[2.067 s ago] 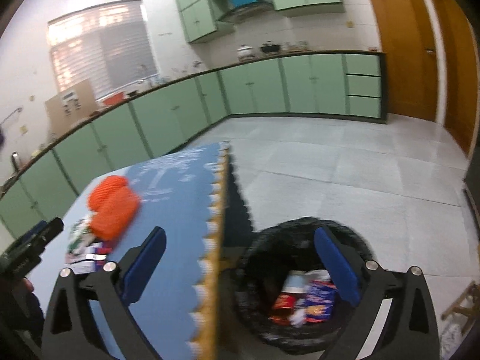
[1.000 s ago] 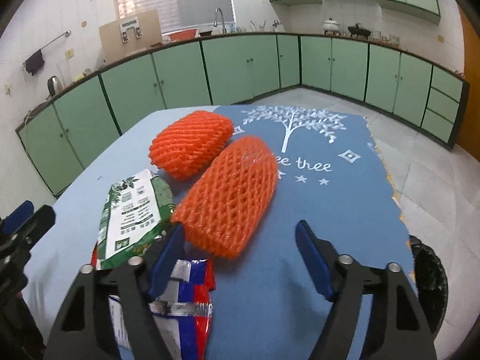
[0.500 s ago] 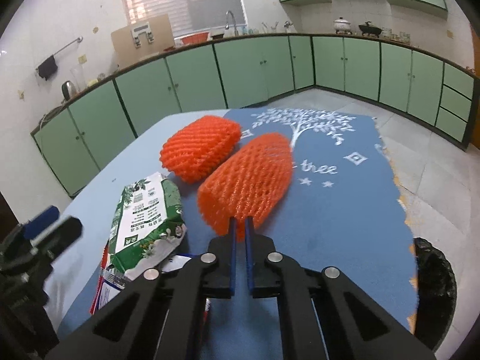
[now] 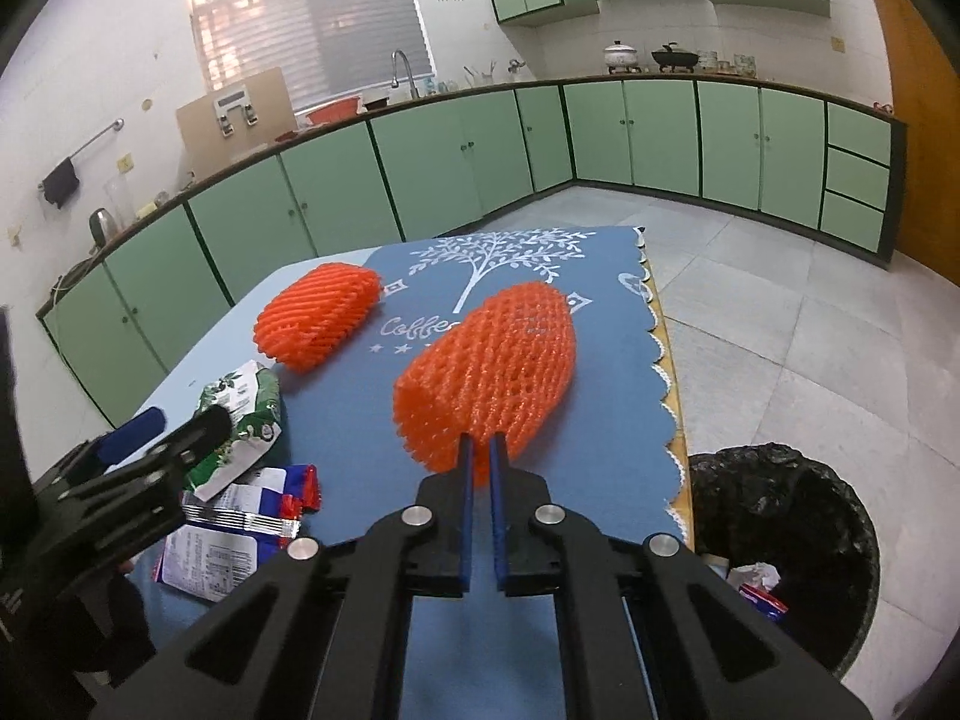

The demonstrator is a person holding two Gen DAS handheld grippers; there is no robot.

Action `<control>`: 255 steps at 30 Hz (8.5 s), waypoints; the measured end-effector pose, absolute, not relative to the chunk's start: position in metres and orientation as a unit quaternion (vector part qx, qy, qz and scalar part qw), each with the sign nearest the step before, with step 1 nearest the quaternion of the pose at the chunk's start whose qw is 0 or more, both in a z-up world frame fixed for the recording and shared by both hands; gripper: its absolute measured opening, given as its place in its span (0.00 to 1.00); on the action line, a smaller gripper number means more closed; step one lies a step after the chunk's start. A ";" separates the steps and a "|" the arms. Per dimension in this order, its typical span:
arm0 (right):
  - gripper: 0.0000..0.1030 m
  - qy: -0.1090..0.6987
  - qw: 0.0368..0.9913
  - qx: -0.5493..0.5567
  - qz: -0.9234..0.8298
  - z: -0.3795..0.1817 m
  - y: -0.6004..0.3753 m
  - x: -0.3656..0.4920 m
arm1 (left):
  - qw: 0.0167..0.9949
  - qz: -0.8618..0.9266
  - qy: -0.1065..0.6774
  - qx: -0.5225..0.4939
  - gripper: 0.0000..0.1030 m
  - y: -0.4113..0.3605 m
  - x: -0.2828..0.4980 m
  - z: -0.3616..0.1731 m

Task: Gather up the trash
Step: 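Grasp the long orange foam net with the right gripper while the left gripper grasps the green milk carton, then carry the orange net and green carton over the bin and release both, then grasp the white-blue snack wrapper with the right gripper, then grasp the last orange foam net with the left gripper while the right gripper holds the wrapper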

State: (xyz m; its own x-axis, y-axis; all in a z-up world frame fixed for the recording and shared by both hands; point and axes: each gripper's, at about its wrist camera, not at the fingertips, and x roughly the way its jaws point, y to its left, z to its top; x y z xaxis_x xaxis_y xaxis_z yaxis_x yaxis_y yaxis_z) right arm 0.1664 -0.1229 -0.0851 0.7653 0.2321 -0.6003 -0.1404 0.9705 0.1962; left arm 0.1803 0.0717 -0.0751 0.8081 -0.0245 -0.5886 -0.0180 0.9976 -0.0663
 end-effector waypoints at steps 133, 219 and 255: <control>0.06 0.361 0.918 0.138 -0.086 -0.129 -0.370 0.078 | 0.906 -0.300 0.298 -0.010 0.31 -0.221 0.169 -0.072; 0.07 0.377 0.911 0.060 0.159 -0.105 -0.039 0.131 | 0.955 0.034 0.293 -0.029 0.83 0.167 0.125 -0.069; 0.07 0.324 0.940 0.100 -0.030 -0.094 -0.111 0.249 | 0.936 -0.038 0.349 -0.010 0.59 0.078 0.320 -0.089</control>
